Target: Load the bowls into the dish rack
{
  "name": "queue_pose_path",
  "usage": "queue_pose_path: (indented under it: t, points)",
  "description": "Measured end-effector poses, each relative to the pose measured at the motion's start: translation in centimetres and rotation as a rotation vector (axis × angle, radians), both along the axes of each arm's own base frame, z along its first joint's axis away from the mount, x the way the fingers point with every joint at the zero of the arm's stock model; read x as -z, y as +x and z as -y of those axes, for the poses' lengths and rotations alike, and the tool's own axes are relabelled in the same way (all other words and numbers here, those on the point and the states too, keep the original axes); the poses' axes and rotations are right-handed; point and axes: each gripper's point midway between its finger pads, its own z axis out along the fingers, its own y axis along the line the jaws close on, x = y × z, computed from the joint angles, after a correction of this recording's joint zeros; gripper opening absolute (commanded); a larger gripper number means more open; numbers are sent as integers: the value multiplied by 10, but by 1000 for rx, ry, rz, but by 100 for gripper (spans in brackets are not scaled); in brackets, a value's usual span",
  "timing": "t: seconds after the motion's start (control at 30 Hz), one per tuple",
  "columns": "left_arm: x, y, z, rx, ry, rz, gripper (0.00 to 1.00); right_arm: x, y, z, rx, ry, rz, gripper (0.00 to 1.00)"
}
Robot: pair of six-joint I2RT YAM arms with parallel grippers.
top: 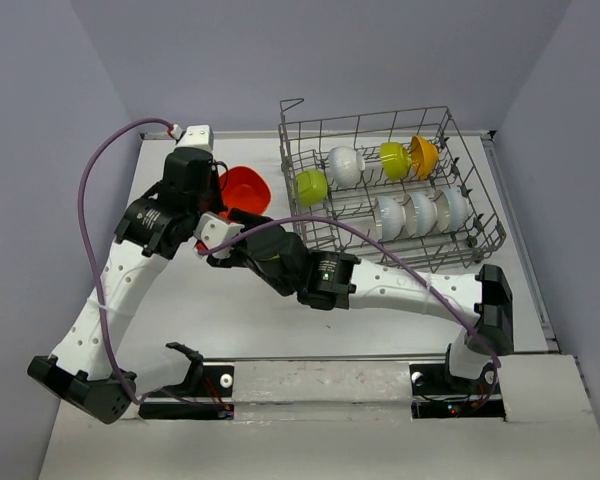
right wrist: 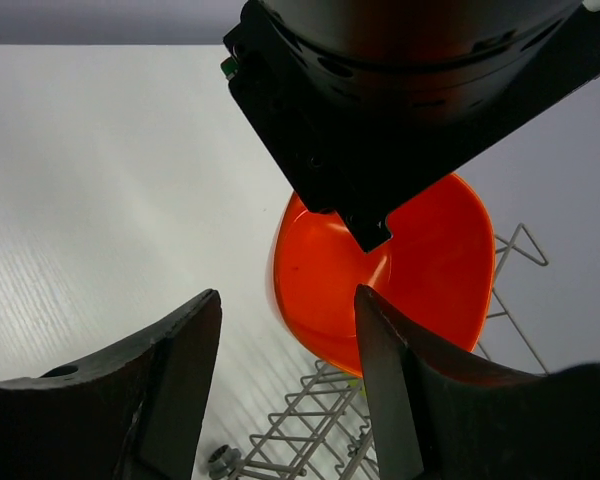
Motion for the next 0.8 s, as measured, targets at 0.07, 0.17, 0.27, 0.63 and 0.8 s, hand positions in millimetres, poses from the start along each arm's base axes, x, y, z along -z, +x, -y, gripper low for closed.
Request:
queue_pose_path:
  t: [0.07, 0.17, 0.27, 0.63, 0.8]
  points:
    - [-2, -2, -1, 0, -3, 2, 0, -2, -1, -3, 0, 8, 10, 60]
    - [-5, -5, -2, 0, -11, 12, 0, -5, -2, -5, 1, 19, 26, 60]
    - [-8, -8, -3, 2, -17, 20, 0, -7, -4, -7, -3, 25, 45, 60]
    - [-24, -24, -4, 28, -36, 69, 0, 7, 12, 5, 38, 9, 58, 60]
    - [-28, -27, -6, 30, -38, 81, 0, 0, 12, 9, 41, 21, 64, 60]
